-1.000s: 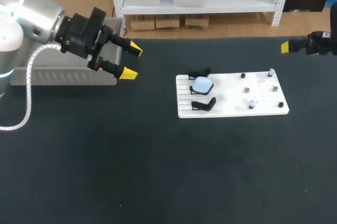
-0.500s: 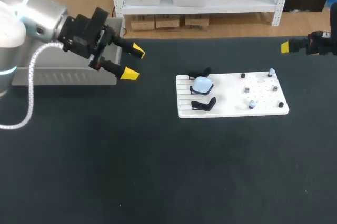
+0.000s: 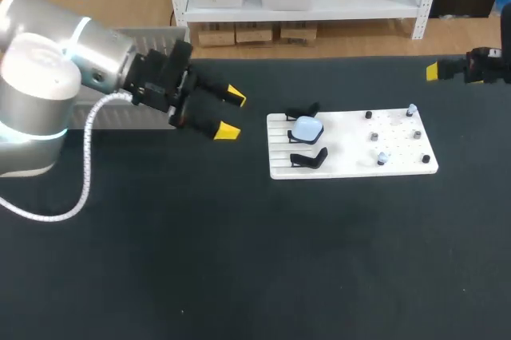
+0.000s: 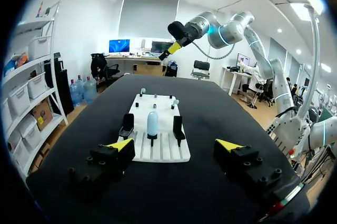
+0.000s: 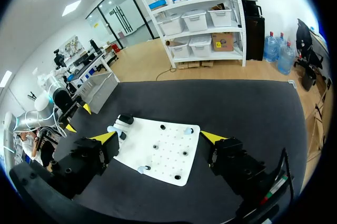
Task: Pick up each earbud case from the left stands, insert the matching earbuds, close the lid, and place the case in the box.
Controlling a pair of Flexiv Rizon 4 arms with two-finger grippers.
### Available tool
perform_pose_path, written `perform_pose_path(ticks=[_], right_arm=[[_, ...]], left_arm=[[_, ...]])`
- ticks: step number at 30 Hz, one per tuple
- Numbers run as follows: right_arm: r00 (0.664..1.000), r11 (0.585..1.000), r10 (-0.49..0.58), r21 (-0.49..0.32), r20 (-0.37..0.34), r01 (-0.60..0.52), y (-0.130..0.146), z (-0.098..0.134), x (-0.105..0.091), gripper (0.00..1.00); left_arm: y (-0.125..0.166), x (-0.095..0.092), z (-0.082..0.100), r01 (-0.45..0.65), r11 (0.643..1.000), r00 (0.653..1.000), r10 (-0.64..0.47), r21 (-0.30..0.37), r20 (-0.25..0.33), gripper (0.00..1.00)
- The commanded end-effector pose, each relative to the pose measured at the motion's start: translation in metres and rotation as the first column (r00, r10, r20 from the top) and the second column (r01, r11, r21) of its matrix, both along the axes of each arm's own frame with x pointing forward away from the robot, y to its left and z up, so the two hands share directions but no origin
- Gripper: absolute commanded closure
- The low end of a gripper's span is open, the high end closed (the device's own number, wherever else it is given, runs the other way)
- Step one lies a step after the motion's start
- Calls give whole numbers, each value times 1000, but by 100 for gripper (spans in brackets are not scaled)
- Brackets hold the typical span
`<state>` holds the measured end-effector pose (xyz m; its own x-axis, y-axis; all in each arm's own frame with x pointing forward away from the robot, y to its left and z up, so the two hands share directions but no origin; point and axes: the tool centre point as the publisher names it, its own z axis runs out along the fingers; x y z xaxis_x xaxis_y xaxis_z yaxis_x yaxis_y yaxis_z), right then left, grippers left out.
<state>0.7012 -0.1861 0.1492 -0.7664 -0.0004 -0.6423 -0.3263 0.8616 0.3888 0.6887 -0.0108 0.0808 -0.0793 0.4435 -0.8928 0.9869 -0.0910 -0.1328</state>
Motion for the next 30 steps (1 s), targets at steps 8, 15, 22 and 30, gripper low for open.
perform_pose_path(ticks=[8, 15, 22, 30], right_arm=[[1000, 1000, -1, -1, 0, 1, 0, 0, 0, 0], [1000, 1000, -1, -1, 0, 1, 0, 0, 0, 0], [1000, 1000, -1, -1, 0, 1, 0, 0, 0, 0], [1000, 1000, -1, -1, 0, 1, 0, 0, 0, 0]], left_arm=[[-34, 12, -20, 24, 1000, 1000, -24, 8, -15, 0], [-47, 13, -29, 16, 1000, 1000, -16, 3, -16, 6], [-57, 12, -34, -8, 1000, 1000, 8, 16, -2, 16], [-68, 15, -40, -23, 999, 999, 23, 37, 23, 16]])
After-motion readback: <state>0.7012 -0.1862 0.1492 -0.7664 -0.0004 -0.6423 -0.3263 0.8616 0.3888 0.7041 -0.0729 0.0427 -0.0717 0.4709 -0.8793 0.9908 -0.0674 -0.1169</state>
